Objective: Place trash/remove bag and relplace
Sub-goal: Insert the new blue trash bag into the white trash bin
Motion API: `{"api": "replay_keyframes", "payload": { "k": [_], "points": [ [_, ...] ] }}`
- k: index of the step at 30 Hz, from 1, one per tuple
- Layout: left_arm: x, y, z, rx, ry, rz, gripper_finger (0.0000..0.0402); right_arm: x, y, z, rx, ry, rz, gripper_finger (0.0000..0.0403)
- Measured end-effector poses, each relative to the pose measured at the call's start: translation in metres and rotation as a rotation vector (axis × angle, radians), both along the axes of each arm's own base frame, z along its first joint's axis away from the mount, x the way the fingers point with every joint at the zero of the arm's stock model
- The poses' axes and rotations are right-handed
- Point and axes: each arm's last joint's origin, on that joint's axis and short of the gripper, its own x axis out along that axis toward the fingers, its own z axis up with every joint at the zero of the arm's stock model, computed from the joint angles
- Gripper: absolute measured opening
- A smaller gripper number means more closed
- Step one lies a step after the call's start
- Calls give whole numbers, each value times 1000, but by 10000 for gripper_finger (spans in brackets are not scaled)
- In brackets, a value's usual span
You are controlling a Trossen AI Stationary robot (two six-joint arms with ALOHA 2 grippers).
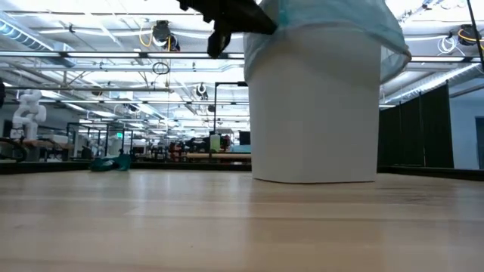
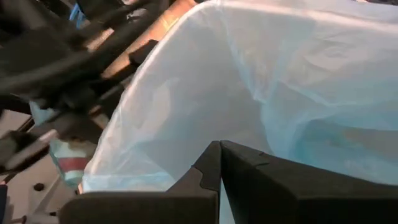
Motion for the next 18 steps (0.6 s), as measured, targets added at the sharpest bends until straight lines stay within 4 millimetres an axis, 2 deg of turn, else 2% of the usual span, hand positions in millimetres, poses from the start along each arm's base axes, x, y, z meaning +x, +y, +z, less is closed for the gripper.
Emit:
{"api": "replay_keyframes", "payload": {
  "k": [9,18],
  "points": [
    [-15,-1,24,45,-79,-72,0,7,-2,-6,10,27,-16,0],
    [-47,0,45,85,-48,-90,0,33,-9,-33,15,125,0,0]
  ]
}}
